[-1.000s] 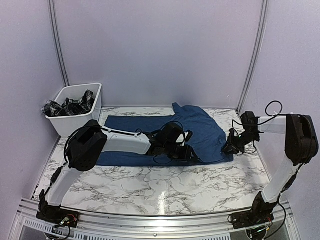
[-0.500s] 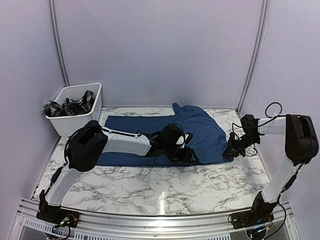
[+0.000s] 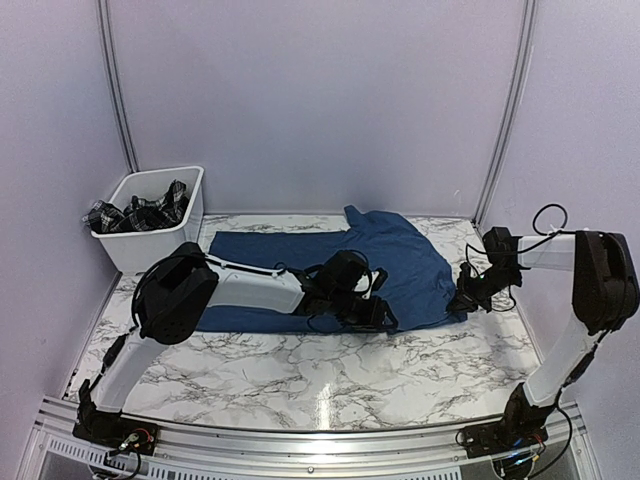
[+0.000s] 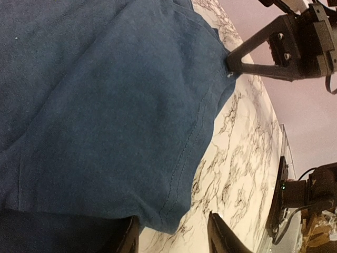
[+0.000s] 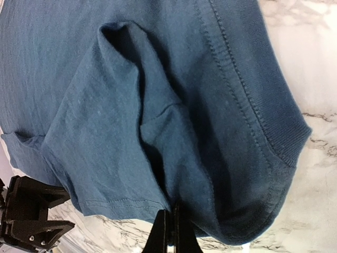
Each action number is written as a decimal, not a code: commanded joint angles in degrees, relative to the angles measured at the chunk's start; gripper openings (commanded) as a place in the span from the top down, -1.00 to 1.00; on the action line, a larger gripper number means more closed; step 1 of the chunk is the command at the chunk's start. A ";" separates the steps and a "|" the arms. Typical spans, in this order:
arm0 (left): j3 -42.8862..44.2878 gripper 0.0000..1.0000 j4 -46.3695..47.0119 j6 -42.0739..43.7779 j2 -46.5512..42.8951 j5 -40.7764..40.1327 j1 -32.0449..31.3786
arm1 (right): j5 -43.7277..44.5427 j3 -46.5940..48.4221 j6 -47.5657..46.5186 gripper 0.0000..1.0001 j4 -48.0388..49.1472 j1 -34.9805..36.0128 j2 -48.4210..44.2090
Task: Fold and stack the mixed laundry pile
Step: Adjust the 1/3-folded T-shirt at the center of the board.
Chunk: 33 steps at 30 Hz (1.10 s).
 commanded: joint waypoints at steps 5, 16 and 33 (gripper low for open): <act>2.72 0.18 -1.31 2.82 1.56 -0.29 -0.53 | -0.41 1.01 0.26 1.00 -1.28 -0.30 -1.20; 4.67 0.18 -7.79 7.88 1.68 -1.34 -1.03 | -0.95 0.98 0.60 1.00 -0.88 -0.33 -0.98; 8.54 0.65 -9.75 7.05 4.69 -2.11 -2.12 | -1.37 0.69 0.97 1.00 -0.91 -0.30 -1.59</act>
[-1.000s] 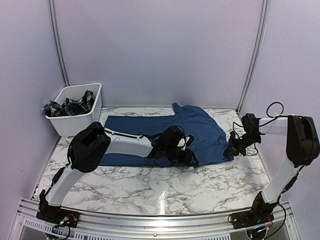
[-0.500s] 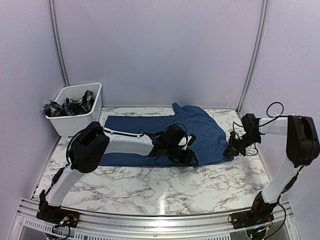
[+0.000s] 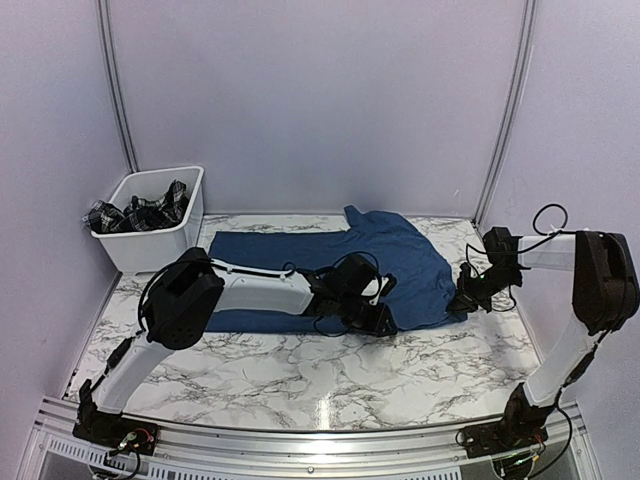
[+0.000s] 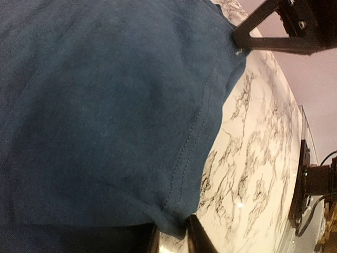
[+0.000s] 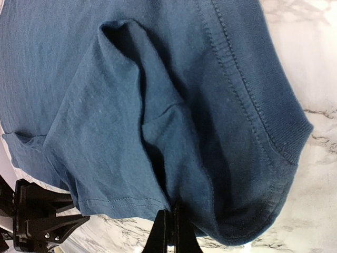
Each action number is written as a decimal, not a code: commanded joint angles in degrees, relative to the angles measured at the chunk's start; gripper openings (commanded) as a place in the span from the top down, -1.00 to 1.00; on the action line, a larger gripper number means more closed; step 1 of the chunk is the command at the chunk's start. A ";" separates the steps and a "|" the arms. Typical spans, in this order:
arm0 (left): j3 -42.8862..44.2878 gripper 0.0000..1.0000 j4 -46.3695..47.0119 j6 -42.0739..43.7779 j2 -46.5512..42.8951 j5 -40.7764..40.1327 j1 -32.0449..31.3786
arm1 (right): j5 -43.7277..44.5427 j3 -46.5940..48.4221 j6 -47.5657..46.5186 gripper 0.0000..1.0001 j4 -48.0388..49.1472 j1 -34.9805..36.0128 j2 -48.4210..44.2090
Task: Fold and stack the mixed laundry pile
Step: Adjust the 1/3-folded T-shirt at the center of the board, then smooth out the 1/3-folded T-shirt at the center of the board.
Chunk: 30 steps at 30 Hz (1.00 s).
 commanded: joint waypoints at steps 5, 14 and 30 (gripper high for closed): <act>1.62 1.00 -1.71 -0.04 -1.48 -0.49 -0.14 | -1.56 1.55 1.03 1.00 -0.40 -0.33 -1.90; -0.29 1.00 0.06 -1.08 -6.38 -0.05 2.21 | -2.86 4.49 2.16 1.00 -0.27 -0.34 -1.15; 0.62 1.00 2.77 -5.12 -3.27 2.83 3.69 | -2.79 1.83 -0.91 0.56 -4.31 -0.39 -0.10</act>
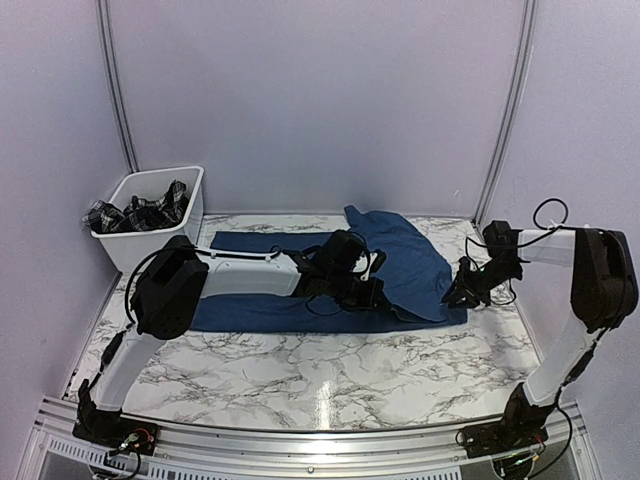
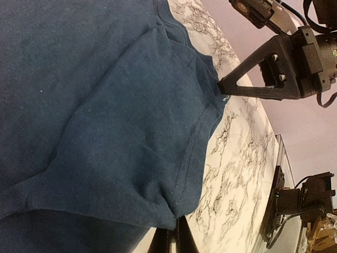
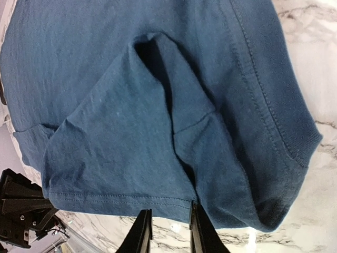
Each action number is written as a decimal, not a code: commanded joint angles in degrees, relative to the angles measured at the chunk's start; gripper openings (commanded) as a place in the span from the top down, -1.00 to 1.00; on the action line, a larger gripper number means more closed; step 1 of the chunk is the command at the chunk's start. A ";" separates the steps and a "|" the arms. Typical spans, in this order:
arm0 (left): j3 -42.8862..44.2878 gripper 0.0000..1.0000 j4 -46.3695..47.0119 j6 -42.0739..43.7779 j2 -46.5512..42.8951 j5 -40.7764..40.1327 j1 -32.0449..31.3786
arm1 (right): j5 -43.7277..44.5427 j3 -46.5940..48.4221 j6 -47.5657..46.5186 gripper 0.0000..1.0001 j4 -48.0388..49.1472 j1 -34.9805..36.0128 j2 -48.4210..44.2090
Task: Fold and stack the mixed laundry pile
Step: Smooth out the 1/3-folded T-shirt at the center of the board.
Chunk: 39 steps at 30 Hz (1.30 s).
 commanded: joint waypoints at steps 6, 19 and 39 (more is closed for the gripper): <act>0.90 1.00 2.20 -1.07 0.83 0.92 -0.06 | -1.96 -6.56 -0.14 0.57 0.90 -0.31 -1.78; 0.70 1.00 2.30 -1.25 0.93 0.94 -0.06 | -0.66 -3.27 0.23 0.64 1.76 0.73 0.02; 0.02 1.00 2.48 -1.19 -0.70 0.20 0.87 | -1.64 2.70 -0.79 1.00 -0.86 0.59 1.11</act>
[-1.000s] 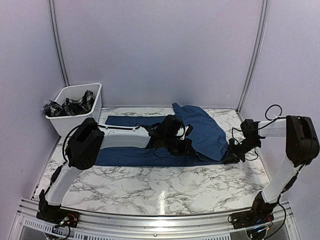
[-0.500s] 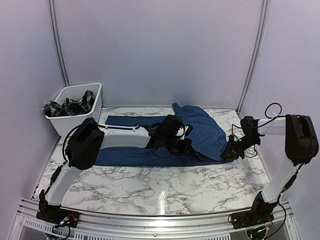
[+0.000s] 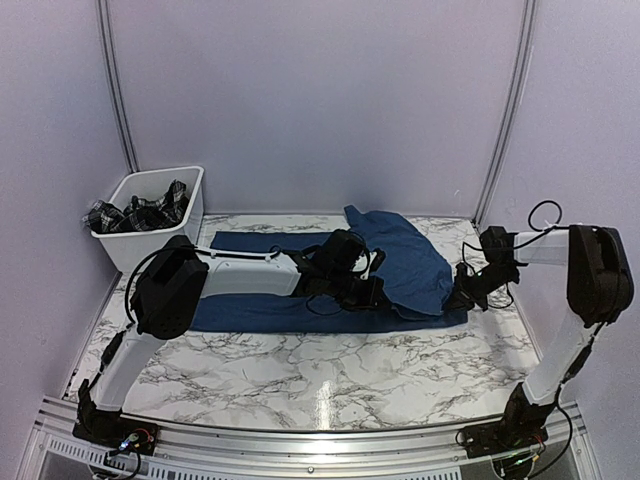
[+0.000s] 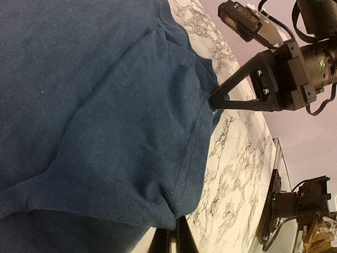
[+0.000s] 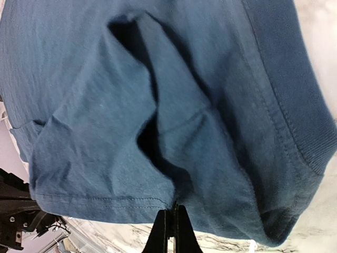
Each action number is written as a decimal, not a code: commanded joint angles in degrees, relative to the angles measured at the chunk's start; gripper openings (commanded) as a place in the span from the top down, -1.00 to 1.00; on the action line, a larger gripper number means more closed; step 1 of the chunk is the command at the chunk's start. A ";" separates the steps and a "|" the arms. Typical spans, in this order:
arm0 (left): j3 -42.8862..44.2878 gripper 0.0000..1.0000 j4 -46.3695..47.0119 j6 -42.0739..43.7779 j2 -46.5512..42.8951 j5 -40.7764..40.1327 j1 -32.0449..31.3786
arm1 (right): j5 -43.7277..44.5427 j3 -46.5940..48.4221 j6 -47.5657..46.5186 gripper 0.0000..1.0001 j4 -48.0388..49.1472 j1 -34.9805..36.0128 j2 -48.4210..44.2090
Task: Fold and stack the mixed laundry pile
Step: Smooth out the 1/3-folded T-shirt at the center of the board.
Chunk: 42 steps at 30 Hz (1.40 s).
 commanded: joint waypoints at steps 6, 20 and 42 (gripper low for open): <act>-0.18 1.00 2.05 -0.44 -1.93 -0.65 2.81 | -1.27 9.80 0.57 1.00 -1.41 0.03 0.32; 2.93 0.73 7.21 -9.20 4.20 -3.01 8.09 | -3.99 19.23 6.17 0.81 6.69 0.00 10.58; -21.89 -0.43 -16.52 13.15 -19.72 -18.60 11.89 | -0.74 15.91 -2.27 0.24 7.14 8.77 10.90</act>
